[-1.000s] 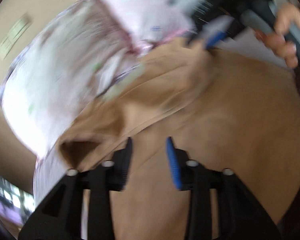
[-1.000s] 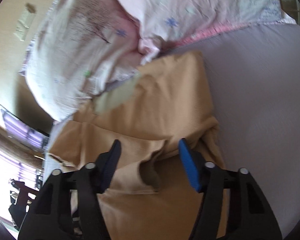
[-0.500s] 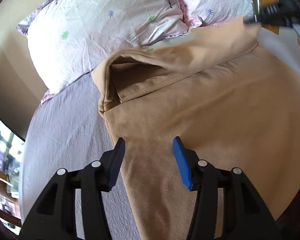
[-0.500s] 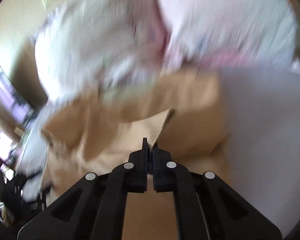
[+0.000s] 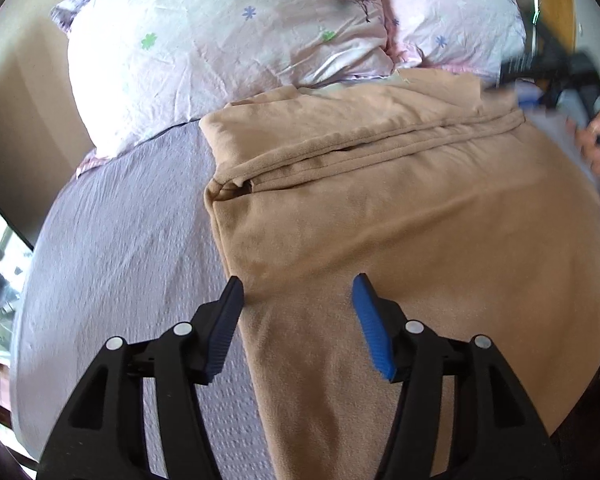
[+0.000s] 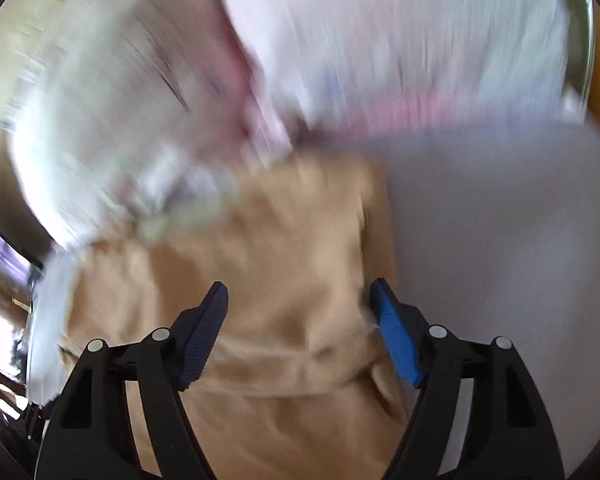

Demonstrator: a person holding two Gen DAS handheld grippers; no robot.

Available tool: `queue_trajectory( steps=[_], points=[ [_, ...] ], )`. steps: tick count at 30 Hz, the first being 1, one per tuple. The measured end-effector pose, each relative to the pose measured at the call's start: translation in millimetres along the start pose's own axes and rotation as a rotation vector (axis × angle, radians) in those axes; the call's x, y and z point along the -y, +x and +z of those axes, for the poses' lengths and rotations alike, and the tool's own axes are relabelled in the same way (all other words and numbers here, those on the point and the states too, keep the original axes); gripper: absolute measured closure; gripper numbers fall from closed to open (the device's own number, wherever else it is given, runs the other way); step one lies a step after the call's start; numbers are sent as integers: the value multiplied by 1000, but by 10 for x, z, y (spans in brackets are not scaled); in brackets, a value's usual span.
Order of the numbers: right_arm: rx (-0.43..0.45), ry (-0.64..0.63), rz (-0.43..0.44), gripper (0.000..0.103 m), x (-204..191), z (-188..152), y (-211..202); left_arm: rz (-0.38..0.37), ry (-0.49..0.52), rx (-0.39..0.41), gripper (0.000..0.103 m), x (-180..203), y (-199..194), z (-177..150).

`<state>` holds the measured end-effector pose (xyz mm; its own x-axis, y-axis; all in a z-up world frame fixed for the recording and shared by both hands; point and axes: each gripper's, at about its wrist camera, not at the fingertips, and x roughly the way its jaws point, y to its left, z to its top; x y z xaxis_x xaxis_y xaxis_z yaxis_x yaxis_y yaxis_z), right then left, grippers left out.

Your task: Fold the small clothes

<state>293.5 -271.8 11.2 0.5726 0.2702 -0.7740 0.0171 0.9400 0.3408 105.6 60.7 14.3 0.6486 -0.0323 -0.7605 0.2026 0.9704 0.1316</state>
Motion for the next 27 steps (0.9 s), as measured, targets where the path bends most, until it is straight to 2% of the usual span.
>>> queue_trajectory(
  steps=[2, 3, 5, 6, 7, 10, 11, 14, 17, 20, 24, 25, 26, 27],
  points=[
    [7, 35, 14, 29, 57, -51, -179, -65, -42, 17, 46, -72, -116, -53],
    [24, 59, 113, 29, 113, -128, -364, -131, -73, 49, 46, -147, -254, -126],
    [59, 36, 245, 29, 155, -320, -677, -237, -112, 89, 43, -271, -446, -250],
    [77, 3, 312, 27, 189, -491, -889, -304, -132, 106, 40, -343, -540, -327],
    [84, -29, 361, 22, 229, -648, -1052, -411, -167, 124, 35, -456, -665, -464],
    [78, -120, 484, 19, 394, -1229, -1512, -599, -241, 151, 34, -683, -888, -804],
    [76, -143, 498, 18, 492, -1472, -1672, -642, -262, 154, 32, -739, -949, -933],
    [58, -152, 482, 18, 811, -1970, -1877, -679, -299, 145, 30, -821, -1105, -1307],
    [-33, -53, 457, 18, 1253, -2461, -1893, -683, -323, 90, 28, -814, -1091, -1619],
    [-102, -25, 453, 18, 1346, -2627, -1684, -686, -357, 21, 28, -721, -882, -1748],
    [-167, -15, 559, 19, 1249, -2659, -1255, -760, -381, 15, 29, -568, -621, -1672],
    [-175, -18, 580, 30, 1209, -2660, -1184, -772, -397, 7, 31, -519, -540, -1639],
    [-185, -23, 609, 42, 1169, -2666, -1102, -778, -418, -3, 42, -494, -467, -1615],
    [-194, -25, 633, 78, 1149, -2679, -1055, -786, -446, -18, 53, -477, -400, -1608]
  ],
)
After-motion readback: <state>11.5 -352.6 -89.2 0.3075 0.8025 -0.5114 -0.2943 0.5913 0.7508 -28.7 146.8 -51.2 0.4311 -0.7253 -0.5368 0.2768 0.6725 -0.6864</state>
